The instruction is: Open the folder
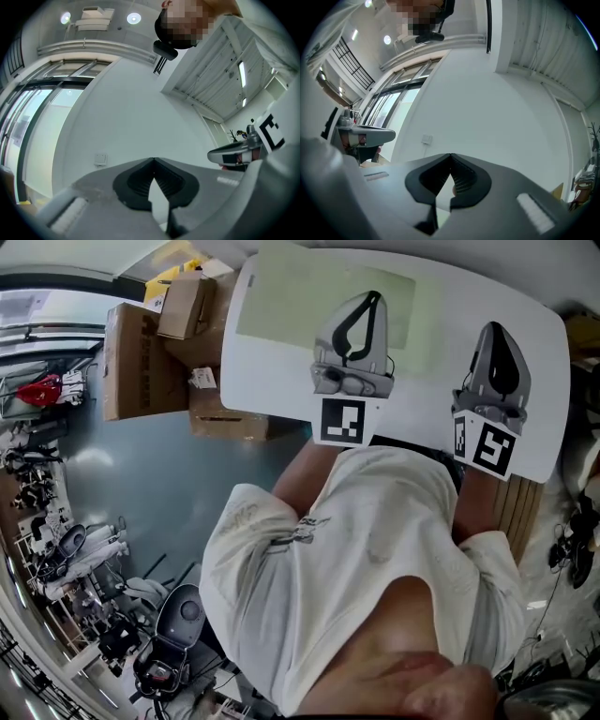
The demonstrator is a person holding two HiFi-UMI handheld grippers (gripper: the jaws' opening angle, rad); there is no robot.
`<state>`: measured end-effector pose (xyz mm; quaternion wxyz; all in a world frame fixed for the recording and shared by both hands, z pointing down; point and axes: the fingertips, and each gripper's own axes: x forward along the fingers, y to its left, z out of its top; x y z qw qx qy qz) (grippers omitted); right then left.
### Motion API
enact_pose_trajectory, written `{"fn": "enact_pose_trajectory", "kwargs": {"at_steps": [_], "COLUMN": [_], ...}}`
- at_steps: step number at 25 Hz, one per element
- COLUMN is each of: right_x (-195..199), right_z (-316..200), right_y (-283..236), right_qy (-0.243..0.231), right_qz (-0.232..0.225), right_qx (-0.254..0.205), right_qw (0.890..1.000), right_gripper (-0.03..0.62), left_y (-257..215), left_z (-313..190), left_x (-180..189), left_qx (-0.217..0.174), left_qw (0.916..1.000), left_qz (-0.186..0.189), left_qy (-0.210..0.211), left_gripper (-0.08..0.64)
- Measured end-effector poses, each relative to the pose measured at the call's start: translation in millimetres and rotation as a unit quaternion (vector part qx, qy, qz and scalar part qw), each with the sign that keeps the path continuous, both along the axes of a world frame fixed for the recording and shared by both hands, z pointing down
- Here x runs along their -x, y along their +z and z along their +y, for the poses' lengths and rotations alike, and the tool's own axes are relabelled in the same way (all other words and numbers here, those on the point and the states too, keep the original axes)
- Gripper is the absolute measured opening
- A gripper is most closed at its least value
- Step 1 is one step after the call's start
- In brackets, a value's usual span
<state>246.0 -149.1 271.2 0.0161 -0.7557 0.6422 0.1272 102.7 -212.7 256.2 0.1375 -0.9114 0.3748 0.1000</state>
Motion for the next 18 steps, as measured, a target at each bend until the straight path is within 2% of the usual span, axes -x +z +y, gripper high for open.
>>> {"fn": "enact_pose_trajectory", "kwargs": {"at_steps": [5, 8, 18], "right_x": [-0.1, -1.7, 2.7], "right_z": [-1.8, -2.4, -0.7], "right_y": [5.9, 7.4, 4.6], "right_qy": [-0.003, -0.007, -0.007], "right_qz": [0.007, -0.006, 0.005], "right_qx": [0.009, 0.013, 0.016], "right_qw": [1.000, 1.000, 1.000], "right_gripper": [0.002, 0.002, 0.002], "left_y": [-0.9, -2.6, 2.2], "left_z": [1.4, 1.5, -0.5], "left_x": [1.6, 0.6, 0.8], "left_qx": [0.003, -0.001, 0.005], "left_qw": [0.9999, 0.9999, 0.9998], "left_qz": [0.010, 0.016, 0.018], "left_qy": [-0.004, -0.004, -0.001], "left_gripper": [0.000, 0.000, -0.001]}}
